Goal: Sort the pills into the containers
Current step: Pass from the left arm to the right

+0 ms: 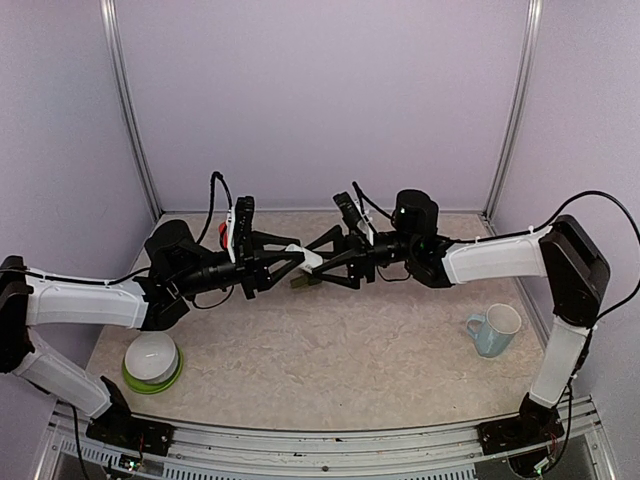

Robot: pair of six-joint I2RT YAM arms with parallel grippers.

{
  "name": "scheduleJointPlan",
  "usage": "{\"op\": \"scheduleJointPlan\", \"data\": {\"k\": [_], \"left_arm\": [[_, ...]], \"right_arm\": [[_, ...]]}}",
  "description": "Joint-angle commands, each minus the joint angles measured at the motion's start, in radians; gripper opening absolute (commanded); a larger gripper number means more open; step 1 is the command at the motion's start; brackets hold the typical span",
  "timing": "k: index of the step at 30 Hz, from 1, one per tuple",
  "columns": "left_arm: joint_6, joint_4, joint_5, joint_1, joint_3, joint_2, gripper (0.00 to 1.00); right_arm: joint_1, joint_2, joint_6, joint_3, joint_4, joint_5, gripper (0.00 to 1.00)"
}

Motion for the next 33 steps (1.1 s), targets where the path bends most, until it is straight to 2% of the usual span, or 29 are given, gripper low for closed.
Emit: {"op": "scheduleJointPlan", "data": {"k": [1,7,12,15,24,28,33], "left_arm": [[0.019,0.038,-0.003,-0.010,0.004,0.007,0.30],[0.019,0.036,0.002,-0.012,0.014,0.027,0.30],[0.020,0.038,-0.003,-0.015,0.015,0.031,0.30],[0.022,0.038,-0.007,-0.016,0.016,0.031,0.30],[0.015,0.023,-0.029,-0.016,0.024,0.036,0.30],[-0.041,-0.004,-0.112,-0.017,0.039,0.048,0.31],[-0.194,-0.104,-0.293,-0.021,0.086,0.075,0.32]], "right_arm": [[0.016,0.010,0.019,0.028,0.024,-0.024,0.75],[0.019,0.017,0.048,0.031,0.055,-0.045,0.68],[0.024,0.024,0.052,0.038,0.055,-0.055,0.56],[0.027,0.031,0.044,0.045,0.043,-0.060,0.53],[0.030,0.034,0.028,0.054,0.021,-0.054,0.27],[0.030,0.013,-0.058,0.054,-0.066,0.012,0.23],[0.030,-0.037,-0.172,0.031,-0.164,0.218,0.15]]}}
